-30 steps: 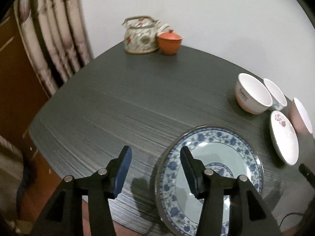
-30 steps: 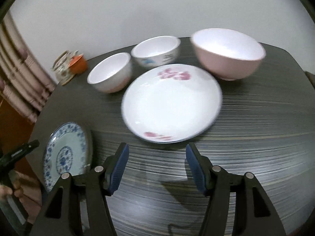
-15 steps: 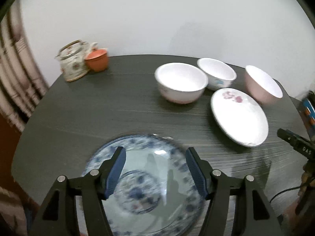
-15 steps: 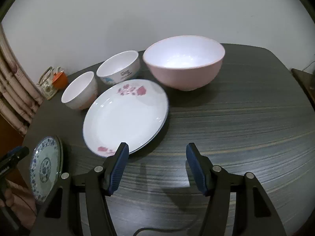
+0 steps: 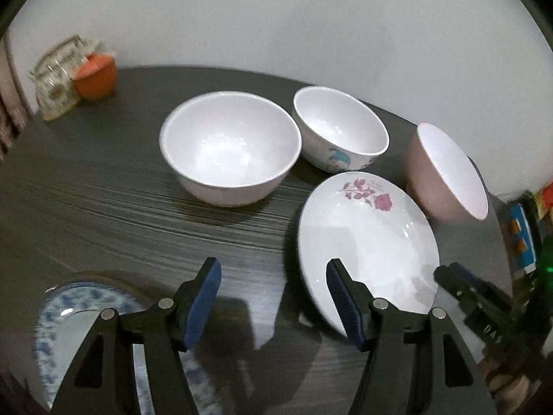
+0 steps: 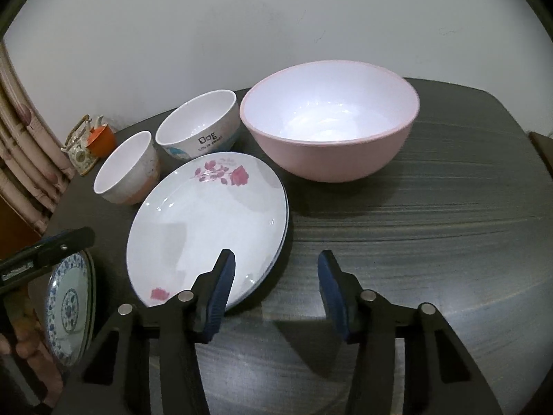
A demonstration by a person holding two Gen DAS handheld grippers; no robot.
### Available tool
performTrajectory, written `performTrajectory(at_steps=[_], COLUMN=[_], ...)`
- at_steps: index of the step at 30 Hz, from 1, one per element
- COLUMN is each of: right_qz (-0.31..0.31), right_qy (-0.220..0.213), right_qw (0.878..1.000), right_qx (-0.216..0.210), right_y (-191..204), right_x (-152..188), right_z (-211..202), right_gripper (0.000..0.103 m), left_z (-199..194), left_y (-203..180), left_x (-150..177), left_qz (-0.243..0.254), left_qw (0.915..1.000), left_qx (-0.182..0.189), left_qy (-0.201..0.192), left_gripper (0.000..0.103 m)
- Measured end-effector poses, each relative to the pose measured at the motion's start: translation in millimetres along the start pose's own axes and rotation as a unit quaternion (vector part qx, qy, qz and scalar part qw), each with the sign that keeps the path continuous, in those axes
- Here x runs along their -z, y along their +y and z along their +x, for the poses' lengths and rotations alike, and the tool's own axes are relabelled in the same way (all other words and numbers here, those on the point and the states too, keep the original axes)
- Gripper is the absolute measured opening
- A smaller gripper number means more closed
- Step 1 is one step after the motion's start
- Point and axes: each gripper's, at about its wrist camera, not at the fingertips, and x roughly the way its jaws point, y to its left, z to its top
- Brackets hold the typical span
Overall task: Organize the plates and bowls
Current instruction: 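Move both grippers to the rim of the white pink-flower plate, then close both grippers on the pink-flower plate rim and lift it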
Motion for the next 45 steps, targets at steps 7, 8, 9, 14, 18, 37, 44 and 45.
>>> performTrajectory(at_steps=[7,8,9,14,18,37,44,45], right_qz=[0.01,0.013,0.017,0.017,0.02,0.059,0.072,0.075], right_qy=[0.017,0.019,0.021,0.029,0.033,0.069,0.085,0.087], right_qw=[1.0,1.0,1.0,0.999,0.999,0.995,0.993,0.993], right_qx=[-0.008,-0.008,-0.011,-0.019,-0.03,-0.038,-0.035,-0.035], right_y=[-8,-9,-10,-13,-16,-22,-15,-14], right_x=[-13,-14,-15,-18,-19,-6,14,18], right_z=[25,27,30,41,45,35,22,20], right_gripper=[0.039,0.039,0.039,0.039,0.03,0.013,0.014,0.014], left_z=[33,37,40,51,57,63,56,55], left_y=[-9,-10,-11,-17,-21,-37,-41,-41], left_x=[-11,-11,-12,-14,-15,-7,11,13], left_qz=[-0.007,-0.008,-0.009,-0.003,-0.003,0.008,0.011,0.011], left_qw=[0.9996,0.9994,0.9993,0.999,0.9984,0.9945,0.9927,0.9925], left_qx=[0.0,0.001,0.002,0.003,0.01,0.028,0.03,0.031], left_qy=[0.028,0.033,0.036,0.044,0.055,0.1,0.116,0.118], left_gripper=[0.065,0.065,0.065,0.064,0.047,0.023,0.023,0.023])
